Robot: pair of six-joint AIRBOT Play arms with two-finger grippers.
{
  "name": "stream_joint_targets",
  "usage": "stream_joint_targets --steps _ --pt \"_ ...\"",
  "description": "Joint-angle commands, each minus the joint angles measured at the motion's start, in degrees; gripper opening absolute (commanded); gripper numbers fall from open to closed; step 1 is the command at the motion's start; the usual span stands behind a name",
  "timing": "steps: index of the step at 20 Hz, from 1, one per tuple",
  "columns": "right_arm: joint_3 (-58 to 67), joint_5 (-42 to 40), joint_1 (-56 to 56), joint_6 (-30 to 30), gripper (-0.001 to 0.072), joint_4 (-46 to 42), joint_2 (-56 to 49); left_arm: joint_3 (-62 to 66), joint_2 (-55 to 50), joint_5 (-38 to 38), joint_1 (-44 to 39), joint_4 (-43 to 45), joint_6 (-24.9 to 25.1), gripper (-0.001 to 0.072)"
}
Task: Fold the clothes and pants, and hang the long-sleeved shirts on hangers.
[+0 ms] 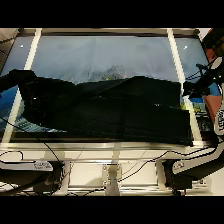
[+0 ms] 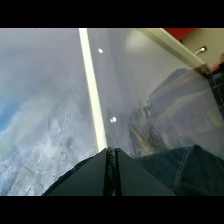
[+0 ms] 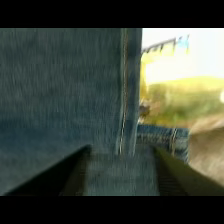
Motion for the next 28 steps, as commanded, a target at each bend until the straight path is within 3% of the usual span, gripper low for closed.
stream_joint_targets --steps 1,4,7,11,14,23,24,26,28 --pt "1.77 -7.85 -0.26 -0.07 0.0494 -2.82 0.20 0.00 -0.02 0.13 -0.02 0.04 0.02 0.0040" --pt "2.05 -14.62 -2.49 3.15 0.0492 -1.99 -0.26 0.00 -0.02 0.11 -0.02 0.02 0.02 0.0040" --pt "2.05 -17.86 -8.09 3.54 0.0492 10.73 -3.04 0.00 -0.02 0.11 -0.02 0.02 0.02 0.0040" --pt "2.05 -17.73 -14.10 -5.35 0.0494 28.57 -9.14 0.00 -0.02 0.11 -0.04 0.02 -0.09 0.0040" --pt "2.05 -19.43 -13.14 -9.88 0.0557 28.87 -13.25 0.00 -0.02 0.11 -0.04 0.02 -1.07 0.0040" --pt "3.08 -28.50 -6.16 -12.41 0.0549 28.74 -18.80 0.00 -0.02 0.52 -0.04 0.02 -1.60 0.0040" --pt "3.08 -30.56 -5.55 -12.37 0.0529 28.74 -18.80 0.00 -0.02 0.59 -0.04 0.04 -1.57 0.0040" --pt "3.08 -30.67 -4.57 -12.41 0.0401 28.24 -18.80 0.00 -0.02 0.96 -0.04 0.04 -1.49 0.0040" --pt "3.08 -28.74 -4.04 -12.59 0.0343 26.40 -18.78 0.00 -0.02 1.66 -0.04 0.02 -1.49 0.0040"
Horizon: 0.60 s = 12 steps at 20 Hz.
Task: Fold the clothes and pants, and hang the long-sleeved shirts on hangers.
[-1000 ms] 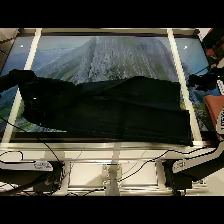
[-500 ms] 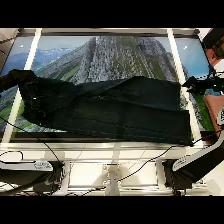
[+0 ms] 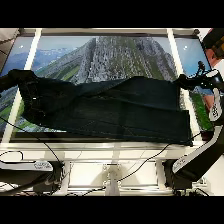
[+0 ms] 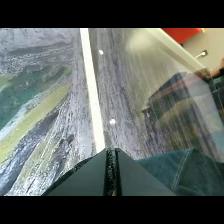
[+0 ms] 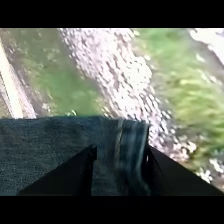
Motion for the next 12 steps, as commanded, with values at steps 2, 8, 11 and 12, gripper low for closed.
stream_joint_targets --steps 2,8,11,12 --pt "0.52 2.16 1.38 -2.03 0.0101 -3.52 -0.15 0.00 -0.02 0.85 -0.04 0.00 -0.02 0.0040" --pt "14.67 3.08 1.66 -5.97 0.0027 -3.96 1.88 0.04 0.17 3.19 -0.09 -6.25 -0.02 0.0038" --pt "23.98 0.42 2.99 -8.96 0.0027 -4.98 3.52 0.07 1.86 9.51 -0.92 -7.65 0.00 0.0038" --pt "24.87 -3.08 3.74 -11.32 0.0027 -4.94 4.81 0.07 2.73 12.09 -1.40 -7.45 0.00 0.0037"
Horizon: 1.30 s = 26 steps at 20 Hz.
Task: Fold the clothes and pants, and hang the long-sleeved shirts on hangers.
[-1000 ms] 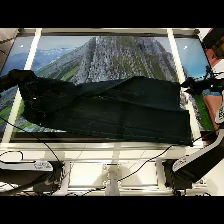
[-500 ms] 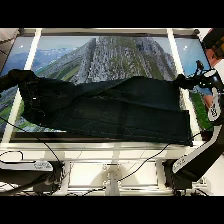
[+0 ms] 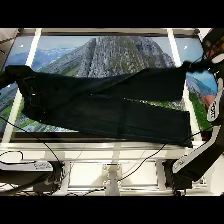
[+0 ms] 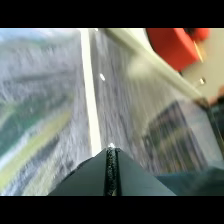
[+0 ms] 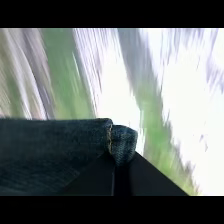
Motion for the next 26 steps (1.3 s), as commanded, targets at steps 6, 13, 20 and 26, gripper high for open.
stream_joint_targets --steps 6,13,20,26 --pt "0.70 -0.37 4.35 -21.16 0.0024 -7.13 10.38 0.07 3.10 9.49 -1.16 -1.53 0.22 0.0038" --pt "-14.03 15.23 5.09 -13.33 0.0022 -21.94 15.41 0.04 3.10 9.46 -0.11 9.18 -2.86 0.0038" --pt "-15.91 -25.49 8.57 -14.14 0.0026 -24.70 21.68 0.04 3.10 9.46 0.07 9.18 -3.72 0.0038" --pt "-15.91 -21.24 8.63 -22.56 0.0024 -19.82 19.47 0.04 3.10 9.44 0.07 9.18 -3.69 0.0039"
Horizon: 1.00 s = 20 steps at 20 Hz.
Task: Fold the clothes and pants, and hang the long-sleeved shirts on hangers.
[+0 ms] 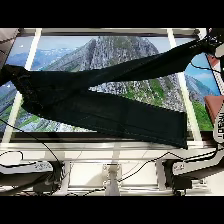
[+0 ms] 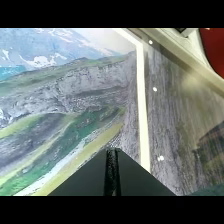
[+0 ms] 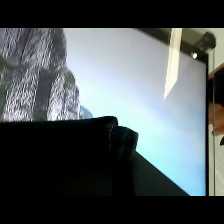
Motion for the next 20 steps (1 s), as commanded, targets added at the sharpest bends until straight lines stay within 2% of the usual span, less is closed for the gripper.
stream_joint_targets --steps 1,2,3,7,10,12,15,16,20 --pt "-0.26 5.51 0.31 -15.12 0.0023 1.01 -1.16 0.04 0.02 0.00 0.04 0.17 -0.20 0.0039" --pt "-1.42 6.69 0.63 -21.75 0.0023 0.42 -1.07 0.04 0.02 -0.02 0.04 0.17 -0.20 0.0038" --pt "-2.71 5.68 1.27 -23.80 0.0023 -0.59 -0.92 0.04 0.02 -0.02 0.04 0.17 -0.20 0.0038" --pt "-8.41 2.99 4.59 -24.33 0.0022 -5.20 0.85 0.04 0.02 -0.24 0.04 0.17 -0.17 0.0038" --pt "-16.28 -2.84 6.51 -24.35 0.0021 -14.58 6.10 0.04 0.02 -0.42 0.07 0.20 -0.17 0.0038" --pt "-21.29 -7.26 6.56 -23.89 0.0021 -14.58 10.88 0.04 0.02 -0.42 0.07 0.20 -0.17 0.0038" --pt "-31.10 -5.55 4.79 -16.41 0.0021 -11.67 17.81 0.04 0.02 -1.33 0.07 0.22 -0.15 0.0039" --pt "-36.00 -5.55 3.98 -15.54 0.0021 -11.45 20.02 0.04 0.02 -1.73 0.07 0.22 -0.17 0.0038" --pt "-55.34 -6.43 3.39 -15.80 0.0021 -12.02 27.45 0.04 0.02 -2.62 0.07 0.20 -0.17 0.0038"
